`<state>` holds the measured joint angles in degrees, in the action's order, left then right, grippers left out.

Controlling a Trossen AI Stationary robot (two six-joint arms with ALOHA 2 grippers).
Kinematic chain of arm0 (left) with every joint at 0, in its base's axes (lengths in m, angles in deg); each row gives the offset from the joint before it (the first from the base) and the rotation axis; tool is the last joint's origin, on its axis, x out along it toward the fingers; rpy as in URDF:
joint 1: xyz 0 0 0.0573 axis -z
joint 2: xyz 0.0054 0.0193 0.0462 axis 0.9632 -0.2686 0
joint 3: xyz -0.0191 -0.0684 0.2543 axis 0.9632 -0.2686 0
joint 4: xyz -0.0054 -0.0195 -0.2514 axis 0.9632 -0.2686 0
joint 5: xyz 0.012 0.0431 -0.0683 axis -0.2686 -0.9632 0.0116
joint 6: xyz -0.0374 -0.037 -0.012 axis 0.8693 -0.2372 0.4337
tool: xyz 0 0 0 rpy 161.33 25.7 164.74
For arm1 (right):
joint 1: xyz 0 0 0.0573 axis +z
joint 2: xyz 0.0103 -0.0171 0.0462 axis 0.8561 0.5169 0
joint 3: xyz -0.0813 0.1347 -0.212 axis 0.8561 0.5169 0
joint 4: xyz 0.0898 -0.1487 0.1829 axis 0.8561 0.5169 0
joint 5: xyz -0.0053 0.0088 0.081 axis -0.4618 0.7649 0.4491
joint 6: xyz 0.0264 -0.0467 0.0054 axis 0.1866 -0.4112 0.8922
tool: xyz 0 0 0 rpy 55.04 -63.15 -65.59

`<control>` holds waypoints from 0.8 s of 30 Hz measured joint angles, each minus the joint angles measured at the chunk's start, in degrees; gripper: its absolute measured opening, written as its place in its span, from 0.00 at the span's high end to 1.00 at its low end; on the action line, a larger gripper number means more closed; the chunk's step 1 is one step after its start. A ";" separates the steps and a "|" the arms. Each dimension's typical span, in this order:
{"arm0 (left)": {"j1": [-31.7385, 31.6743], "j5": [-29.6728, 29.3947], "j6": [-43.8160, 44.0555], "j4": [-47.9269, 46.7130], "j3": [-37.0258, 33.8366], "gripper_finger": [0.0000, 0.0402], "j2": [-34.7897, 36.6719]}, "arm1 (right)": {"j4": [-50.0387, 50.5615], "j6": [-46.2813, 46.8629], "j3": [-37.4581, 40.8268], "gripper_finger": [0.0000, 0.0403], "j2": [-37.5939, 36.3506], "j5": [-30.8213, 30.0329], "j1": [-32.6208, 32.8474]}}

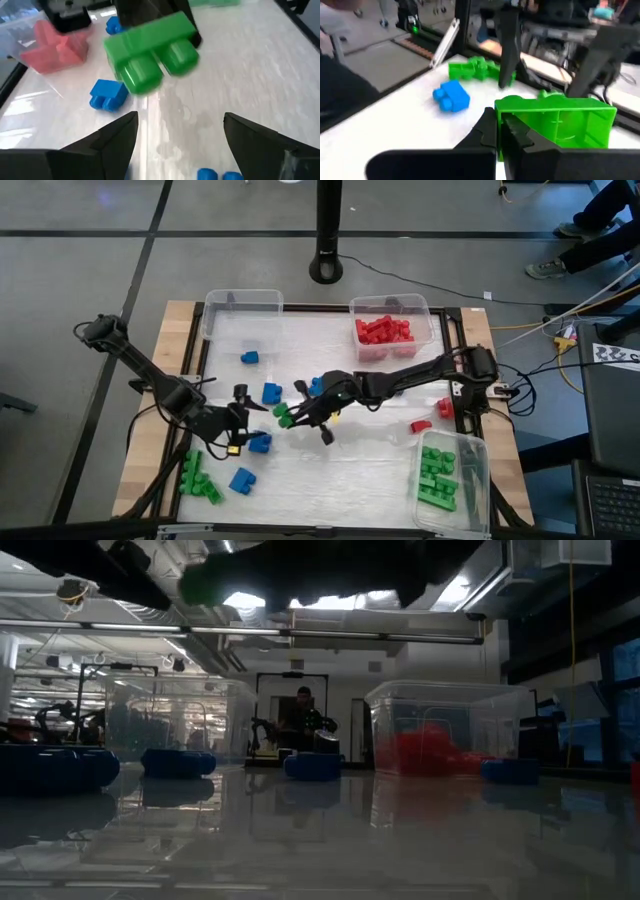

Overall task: Sort blocks
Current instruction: Put the green game piece into the bottom right transparent bin

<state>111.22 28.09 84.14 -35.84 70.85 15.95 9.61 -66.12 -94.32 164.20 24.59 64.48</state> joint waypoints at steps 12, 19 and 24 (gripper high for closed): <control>1.46 -0.02 6.53 -3.28 -0.02 0.30 -0.21 | 28.76 -1.67 0.02 0.99 -14.61 -12.75 6.02; 1.56 -0.08 10.46 -3.26 -0.02 0.30 -1.15 | 45.75 9.18 0.02 0.99 -24.45 -21.56 14.76; 1.57 -0.23 10.19 -1.96 -0.02 0.30 -2.06 | 55.40 22.91 0.02 0.98 -30.40 -28.07 23.67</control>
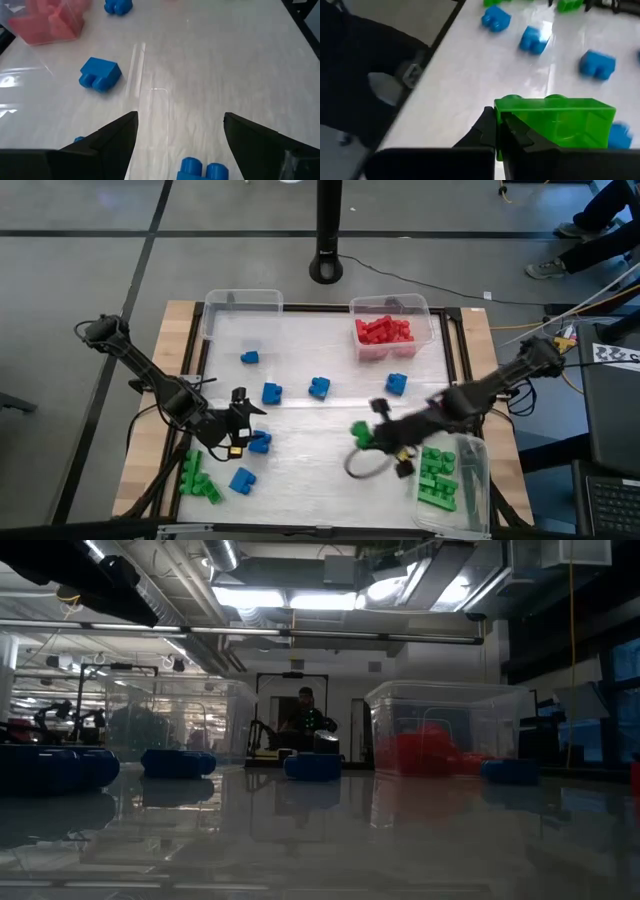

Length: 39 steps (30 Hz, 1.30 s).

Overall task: Sort blocks
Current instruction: Put the green game piece into the bottom right transparent bin

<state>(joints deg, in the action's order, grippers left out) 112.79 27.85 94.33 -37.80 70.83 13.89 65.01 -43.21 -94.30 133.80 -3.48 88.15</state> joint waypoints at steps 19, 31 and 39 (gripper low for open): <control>-0.37 -0.70 0.33 0.52 -0.02 0.30 -1.24 | 29.94 72.39 0.09 0.98 -1.39 -11.96 35.13; -0.37 -0.70 0.33 1.84 -0.02 0.30 -1.24 | 36.43 82.79 0.24 0.75 2.75 -8.63 38.58; -0.37 -0.70 0.21 1.95 -0.02 0.30 -1.24 | 37.50 79.89 -0.11 0.36 -0.03 -7.90 35.12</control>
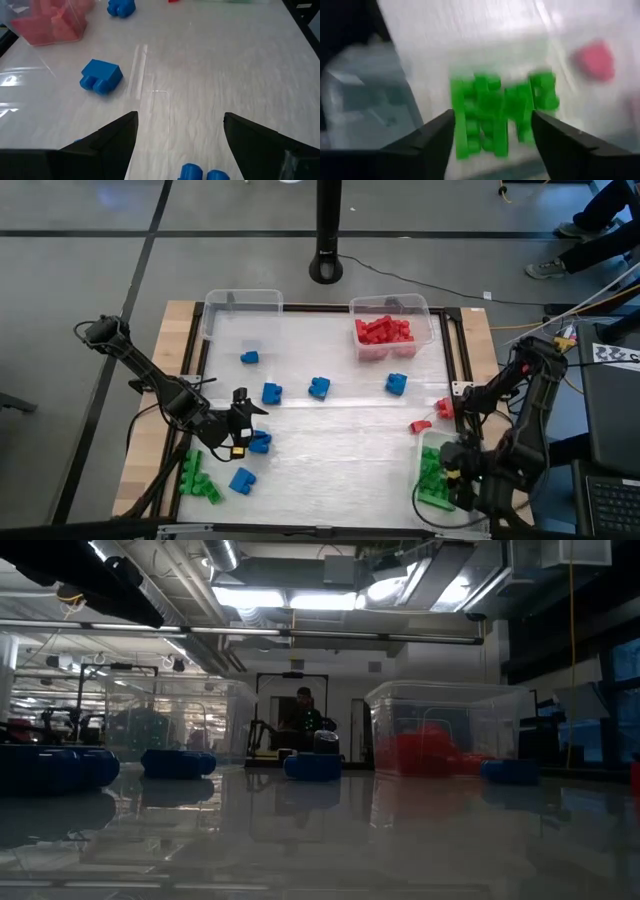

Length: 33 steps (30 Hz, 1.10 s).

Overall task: Sort blocks
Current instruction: Put the green game piece into the bottom right transparent bin

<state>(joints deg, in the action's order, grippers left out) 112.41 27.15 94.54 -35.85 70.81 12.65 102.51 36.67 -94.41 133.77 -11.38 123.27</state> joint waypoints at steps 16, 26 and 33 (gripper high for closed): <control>-2.66 0.06 -2.67 0.80 0.00 0.30 0.01 | -39.21 -81.82 6.02 0.25 5.87 -0.80 -37.66; -8.16 10.19 10.01 -35.50 14.48 0.30 0.13 | -78.66 -100.84 16.49 0.29 21.38 8.98 -48.35; -7.14 23.61 35.62 -53.02 12.56 0.30 0.11 | -91.65 -104.33 16.52 0.29 31.08 10.59 -48.32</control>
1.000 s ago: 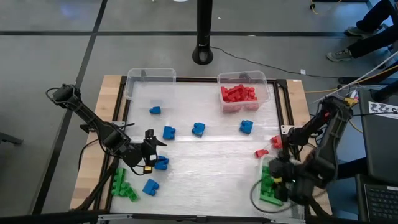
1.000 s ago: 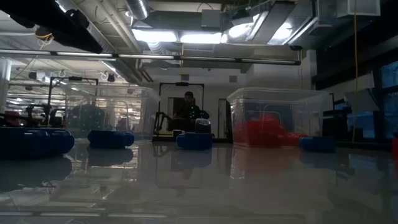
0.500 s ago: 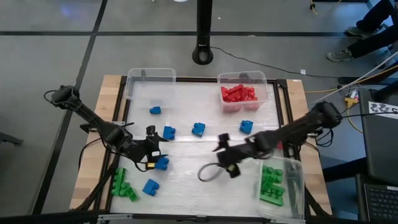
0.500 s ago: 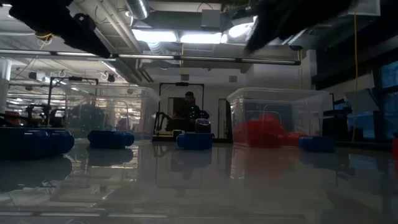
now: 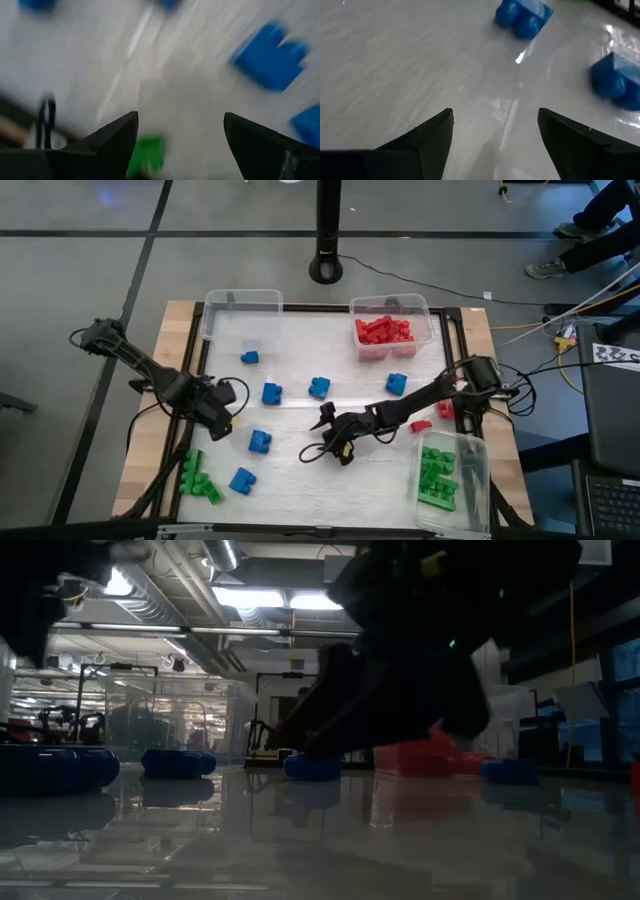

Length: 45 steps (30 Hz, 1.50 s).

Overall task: Sort blocks
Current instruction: Put the green game piece into the bottom right transparent bin

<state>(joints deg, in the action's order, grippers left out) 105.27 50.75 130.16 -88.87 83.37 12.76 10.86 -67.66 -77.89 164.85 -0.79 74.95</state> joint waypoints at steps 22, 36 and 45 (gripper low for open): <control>0.69 16.69 18.54 3.50 -9.22 0.30 -12.48 | -4.83 -1.42 -0.04 0.29 2.52 -0.66 0.02; 0.76 15.68 6.14 7.11 -9.80 0.30 -19.65 | -6.30 -1.44 -0.06 0.29 2.52 -0.68 0.02; 0.76 10.08 -3.66 11.88 -5.55 0.30 -19.26 | -6.32 -1.62 -0.06 0.29 2.52 -0.68 0.02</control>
<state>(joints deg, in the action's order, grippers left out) 106.03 60.83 126.50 -76.99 77.82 -6.50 4.54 -69.28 -77.95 167.38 -1.47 74.98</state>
